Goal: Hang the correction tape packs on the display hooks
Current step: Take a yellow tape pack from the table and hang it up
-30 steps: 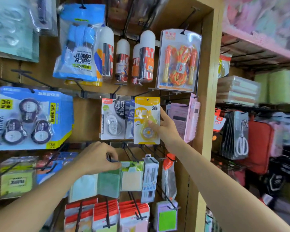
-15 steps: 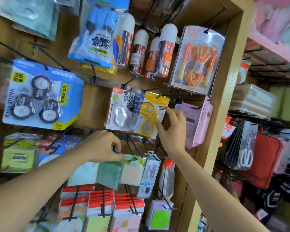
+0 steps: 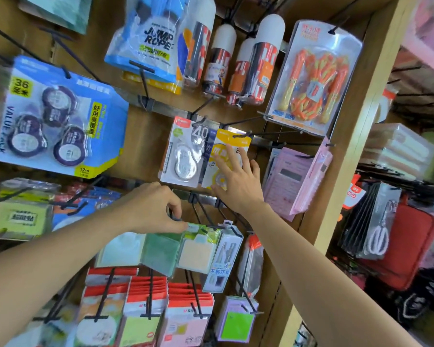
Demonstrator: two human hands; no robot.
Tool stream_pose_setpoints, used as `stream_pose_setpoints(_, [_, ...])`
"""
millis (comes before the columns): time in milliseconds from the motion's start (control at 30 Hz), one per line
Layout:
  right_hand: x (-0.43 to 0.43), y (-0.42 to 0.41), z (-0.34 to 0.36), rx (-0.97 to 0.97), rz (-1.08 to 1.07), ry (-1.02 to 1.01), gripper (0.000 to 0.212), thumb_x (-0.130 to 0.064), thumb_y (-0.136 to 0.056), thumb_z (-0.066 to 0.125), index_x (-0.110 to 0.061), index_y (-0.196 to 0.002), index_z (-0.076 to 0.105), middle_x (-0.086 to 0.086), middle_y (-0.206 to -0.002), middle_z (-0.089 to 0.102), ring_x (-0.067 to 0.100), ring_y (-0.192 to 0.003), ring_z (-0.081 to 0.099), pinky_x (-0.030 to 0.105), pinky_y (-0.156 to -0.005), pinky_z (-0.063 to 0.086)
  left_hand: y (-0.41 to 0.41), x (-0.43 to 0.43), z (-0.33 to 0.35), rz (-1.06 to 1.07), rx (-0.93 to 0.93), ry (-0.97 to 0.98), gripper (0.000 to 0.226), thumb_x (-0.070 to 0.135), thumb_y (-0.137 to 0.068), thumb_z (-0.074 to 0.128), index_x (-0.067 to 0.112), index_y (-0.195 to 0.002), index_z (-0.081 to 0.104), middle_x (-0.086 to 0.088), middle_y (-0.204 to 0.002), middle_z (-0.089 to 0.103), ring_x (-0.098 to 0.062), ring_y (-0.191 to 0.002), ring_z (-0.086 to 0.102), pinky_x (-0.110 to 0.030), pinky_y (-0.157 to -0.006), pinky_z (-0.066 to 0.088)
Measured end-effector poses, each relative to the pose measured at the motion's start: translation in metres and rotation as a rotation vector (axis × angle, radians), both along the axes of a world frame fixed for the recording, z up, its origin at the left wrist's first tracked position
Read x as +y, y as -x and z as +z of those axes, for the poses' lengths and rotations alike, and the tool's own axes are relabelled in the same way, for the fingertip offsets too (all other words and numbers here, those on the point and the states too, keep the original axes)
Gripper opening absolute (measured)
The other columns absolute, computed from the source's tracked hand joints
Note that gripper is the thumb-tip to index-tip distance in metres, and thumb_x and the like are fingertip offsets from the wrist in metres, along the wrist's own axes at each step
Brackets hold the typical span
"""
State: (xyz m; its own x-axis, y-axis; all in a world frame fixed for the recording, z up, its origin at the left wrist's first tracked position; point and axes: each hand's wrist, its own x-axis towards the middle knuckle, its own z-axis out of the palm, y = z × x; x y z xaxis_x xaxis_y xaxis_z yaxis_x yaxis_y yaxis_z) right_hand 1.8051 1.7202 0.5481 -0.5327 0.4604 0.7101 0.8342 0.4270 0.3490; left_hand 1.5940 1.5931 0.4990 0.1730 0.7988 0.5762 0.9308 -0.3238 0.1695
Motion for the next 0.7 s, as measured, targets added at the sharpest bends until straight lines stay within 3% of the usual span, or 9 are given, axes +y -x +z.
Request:
stream_pose_setpoints(167, [0.025,0.011,0.015,-0.062,-0.062,0.116,0.075,-0.055,-0.093,0.052,-0.036,-0.155,0.014,-0.005,-0.166,-0.009,0.03,-0.153,-0.005,0.06,-0.12,0.01,0.002,0.003,-0.003,-0.025,-0.028,0.01,0.043,0.074,-0.064,0.061,0.034,-0.073,0.074,0.024,-0.073,0.069,0.004,-0.076,0.061,-0.025,-0.074,0.052])
stream_pose_setpoints(300, [0.031,0.015,0.031,-0.125,-0.072,0.244,0.074,-0.055,-0.092,0.054,-0.037,-0.155,0.019,-0.007,-0.166,-0.013,0.027,-0.153,-0.005,0.058,-0.118,0.014,0.001,0.002,-0.002,-0.013,-0.025,0.005,0.037,0.067,-0.071,0.071,0.031,-0.077,0.075,0.018,-0.075,0.07,0.0,-0.079,0.062,-0.022,-0.071,0.05])
stream_pose_setpoints(433, [0.011,0.012,0.048,-0.145,-0.034,0.33,0.069,-0.05,-0.094,0.056,-0.033,-0.154,0.028,-0.003,-0.167,0.003,0.026,-0.151,0.014,0.055,-0.115,0.022,-0.002,-0.002,0.0,-0.007,-0.013,-0.012,0.034,0.062,-0.073,0.074,0.029,-0.076,0.075,0.016,-0.074,0.07,-0.001,-0.078,0.061,-0.021,-0.069,0.048])
stream_pose_setpoints(600, [-0.039,-0.007,0.027,-0.142,0.141,0.237,0.057,-0.048,-0.092,0.062,-0.029,-0.144,0.049,0.004,-0.162,0.028,0.031,-0.14,0.036,0.051,-0.107,0.039,-0.002,-0.005,0.001,-0.007,0.034,-0.046,0.029,0.058,-0.073,0.075,0.029,-0.071,0.075,0.02,-0.061,0.064,-0.002,-0.07,0.061,-0.018,-0.062,0.039])
stream_pose_setpoints(700, [-0.079,-0.024,0.007,-0.11,0.237,0.252,0.05,-0.036,-0.09,0.064,-0.026,-0.138,0.056,0.006,-0.152,0.045,0.031,-0.132,0.046,0.048,-0.102,0.045,-0.003,-0.009,0.004,-0.005,0.067,-0.062,0.03,0.059,-0.074,0.076,0.029,-0.071,0.074,0.021,-0.058,0.06,-0.002,-0.068,0.06,-0.02,-0.062,0.042])
